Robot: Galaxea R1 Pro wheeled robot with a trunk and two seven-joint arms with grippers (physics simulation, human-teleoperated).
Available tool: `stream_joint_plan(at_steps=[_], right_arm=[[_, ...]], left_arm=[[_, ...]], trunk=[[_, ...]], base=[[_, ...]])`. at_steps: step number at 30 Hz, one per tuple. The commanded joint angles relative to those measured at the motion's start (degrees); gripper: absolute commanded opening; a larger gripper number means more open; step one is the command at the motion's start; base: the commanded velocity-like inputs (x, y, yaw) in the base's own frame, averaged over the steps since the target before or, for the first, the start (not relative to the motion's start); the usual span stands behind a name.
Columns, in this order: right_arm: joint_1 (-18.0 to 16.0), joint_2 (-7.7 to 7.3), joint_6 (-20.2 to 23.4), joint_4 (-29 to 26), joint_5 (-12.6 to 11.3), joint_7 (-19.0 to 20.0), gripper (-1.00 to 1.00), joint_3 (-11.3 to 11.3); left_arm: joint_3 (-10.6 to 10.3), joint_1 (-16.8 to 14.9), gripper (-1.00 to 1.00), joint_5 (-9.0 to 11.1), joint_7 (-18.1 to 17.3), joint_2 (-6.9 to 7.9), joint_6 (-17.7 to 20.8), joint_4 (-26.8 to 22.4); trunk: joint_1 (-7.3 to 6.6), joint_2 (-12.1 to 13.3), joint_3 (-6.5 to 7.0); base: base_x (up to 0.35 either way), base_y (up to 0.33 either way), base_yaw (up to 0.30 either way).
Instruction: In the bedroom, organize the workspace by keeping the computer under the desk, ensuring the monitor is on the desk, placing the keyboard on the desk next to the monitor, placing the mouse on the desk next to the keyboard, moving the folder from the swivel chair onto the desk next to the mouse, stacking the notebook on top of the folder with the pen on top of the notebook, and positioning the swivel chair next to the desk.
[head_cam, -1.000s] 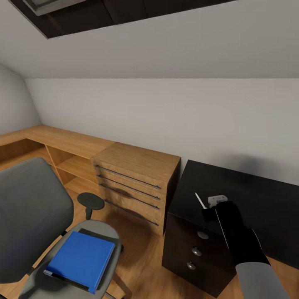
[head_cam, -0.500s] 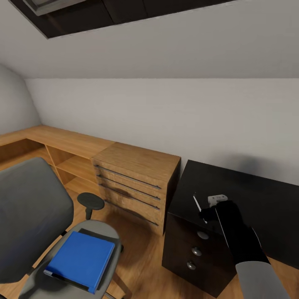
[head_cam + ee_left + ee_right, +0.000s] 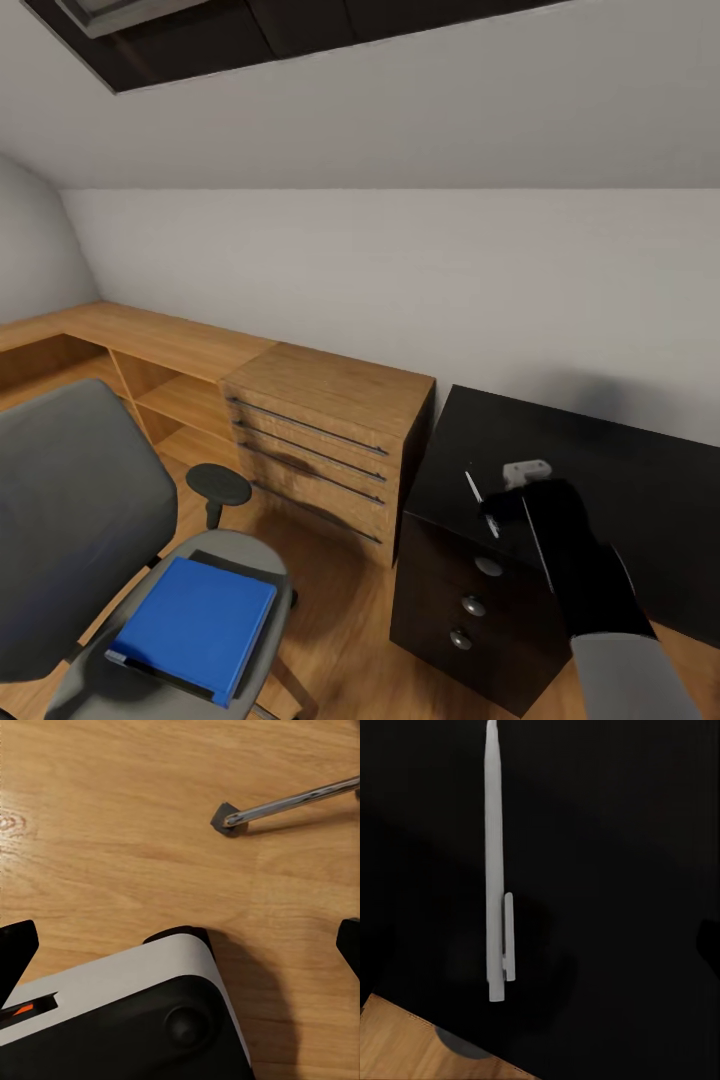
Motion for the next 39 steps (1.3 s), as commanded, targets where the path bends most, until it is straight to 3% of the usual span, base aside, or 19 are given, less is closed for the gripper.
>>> stream_joint_plan(at_steps=[1, 7, 11, 14, 19, 26, 35, 36, 37, 39], right_arm=[[0.10, 0.00, 0.18, -1.32, 0.50, 0.60, 1.00, -0.02], [0.87, -0.19, 0.18, -7.57, 0.00, 0.97, 1.00, -0.09], [2.10, -0.27, 0.18, -9.00, -0.08, 3.66, 1.00, -0.10], [3.33, -0.21, -3.42, -10.25, 0.08, 5.97, 1.00, -0.15], [3.92, -0.14, -5.52, -11.58, -0.16, 7.02, 1.00, -0.26], [6.56, 0.62, -6.39, -16.79, -0.32, 8.05, 1.00, -0.04], [6.97, 1.94, -6.21, -17.24, -0.39, 8.25, 1.00, 0.48], [7.00, 1.96, -6.26, -17.24, -0.39, 8.43, 1.00, 0.65], [7.95, 1.79, -6.55, -17.31, -0.33, 12.83, 1.00, 3.21], [8.18, 1.68, -6.62, -17.32, -0.29, 14.81, 1.00, 4.16]], left_arm=[[0.00, 0.02, 1.00, 0.40, 0.27, 0.00, 0.20, -0.16], [0.00, 0.02, 1.00, 0.33, 0.25, -0.01, 0.18, -0.16], [-0.01, 0.01, 1.00, 0.33, 0.17, -0.01, 0.18, -0.17], [-0.03, 0.02, 1.00, 0.35, -0.06, 0.03, 0.18, -0.20], [-0.02, 0.02, 1.00, 0.35, -0.20, 0.06, 0.18, -0.20], [0.00, 0.01, 1.00, 0.50, -0.28, 0.07, 0.34, -0.20], [0.00, 0.02, 1.00, 0.44, -0.23, -0.01, 0.22, -0.20], [0.00, 0.01, 1.00, 0.42, -0.22, -0.01, 0.21, -0.20], [-0.01, 0.00, 1.00, 0.38, -0.21, -0.01, 0.19, -0.20], [-0.01, 0.00, 1.00, 0.39, -0.20, -0.01, 0.18, -0.20]], trunk=[[0.00, -0.03, -0.05], [0.00, -0.03, -0.05], [0.00, -0.03, -0.05], [0.00, -0.03, -0.05], [0.00, -0.03, -0.05], [0.00, -0.03, -0.05], [0.00, -0.03, -0.05], [0.00, -0.03, -0.05], [0.00, -0.03, -0.05], [0.00, -0.03, -0.05]], base=[[0.000, 0.000, 0.000], [0.000, 0.000, 0.000], [-0.042, 0.000, 0.000], [-0.165, 0.019, 0.000], [-0.215, 0.080, 0.000], [-0.263, 0.134, 0.000], [-0.115, 0.186, 0.085], [-0.017, 0.068, 0.174], [-0.005, 0.022, 0.216], [-0.004, 0.016, 0.223]])
